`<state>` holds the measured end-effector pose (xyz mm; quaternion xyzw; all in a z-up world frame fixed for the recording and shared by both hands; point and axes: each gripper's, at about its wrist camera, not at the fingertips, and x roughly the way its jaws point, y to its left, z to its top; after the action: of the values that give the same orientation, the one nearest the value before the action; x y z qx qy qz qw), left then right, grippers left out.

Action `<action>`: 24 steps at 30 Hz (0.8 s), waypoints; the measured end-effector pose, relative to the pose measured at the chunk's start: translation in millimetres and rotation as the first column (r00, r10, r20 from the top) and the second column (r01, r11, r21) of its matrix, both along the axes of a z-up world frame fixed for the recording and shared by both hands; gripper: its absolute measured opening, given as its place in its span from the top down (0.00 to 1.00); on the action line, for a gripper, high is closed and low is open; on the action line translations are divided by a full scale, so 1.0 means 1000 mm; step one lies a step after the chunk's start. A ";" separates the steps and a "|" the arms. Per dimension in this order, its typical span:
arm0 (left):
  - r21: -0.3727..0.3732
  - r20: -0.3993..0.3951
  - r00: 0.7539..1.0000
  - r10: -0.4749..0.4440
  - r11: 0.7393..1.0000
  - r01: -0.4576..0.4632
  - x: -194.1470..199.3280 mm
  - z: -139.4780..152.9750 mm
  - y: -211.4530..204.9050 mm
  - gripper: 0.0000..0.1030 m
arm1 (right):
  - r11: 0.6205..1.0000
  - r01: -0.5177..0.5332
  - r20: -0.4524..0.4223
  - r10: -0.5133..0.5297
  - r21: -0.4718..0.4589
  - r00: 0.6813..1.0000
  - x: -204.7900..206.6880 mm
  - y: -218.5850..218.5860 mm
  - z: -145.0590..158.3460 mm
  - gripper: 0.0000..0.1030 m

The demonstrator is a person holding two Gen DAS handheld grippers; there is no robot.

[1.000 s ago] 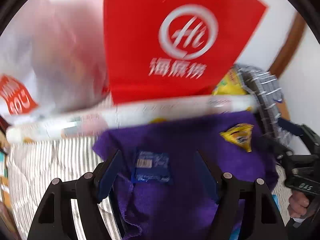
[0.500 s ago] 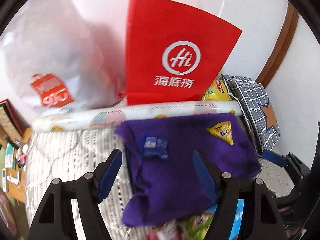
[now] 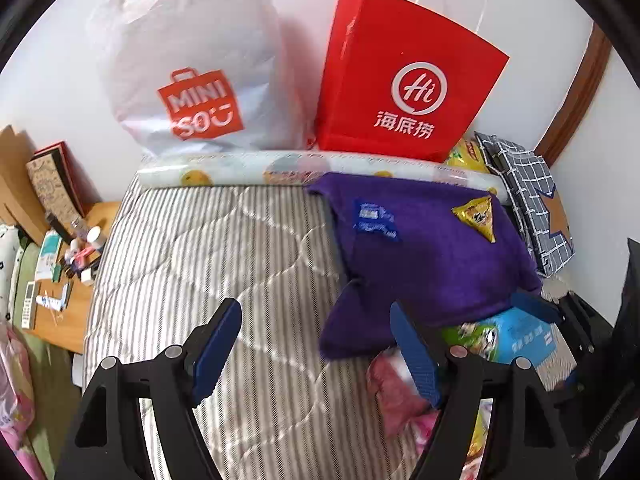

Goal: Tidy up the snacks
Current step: 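Lower the right gripper onto the green snack bag and grasp it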

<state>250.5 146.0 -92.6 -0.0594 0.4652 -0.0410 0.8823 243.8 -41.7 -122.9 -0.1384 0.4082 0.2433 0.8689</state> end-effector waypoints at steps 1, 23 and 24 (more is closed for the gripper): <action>-0.001 -0.001 1.000 0.001 1.000 -0.001 -0.004 -0.001 0.003 0.27 | 1.000 -0.003 -0.003 0.003 -0.010 1.000 0.000 0.002 -0.002 0.20; -0.032 -0.017 1.000 -0.014 0.999 0.013 -0.030 -0.013 0.004 0.27 | 0.987 -0.053 0.018 0.057 -0.150 0.998 -0.018 0.017 -0.011 0.38; -0.034 -0.019 1.000 -0.015 0.999 0.014 -0.030 -0.014 0.003 0.27 | 0.988 -0.051 0.025 0.055 -0.143 0.998 -0.020 0.016 -0.008 0.38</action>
<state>220.5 149.1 -106.3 -0.0716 0.4733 -0.0548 0.8763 223.5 -25.7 -130.7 -0.2144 0.4083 0.2347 0.8557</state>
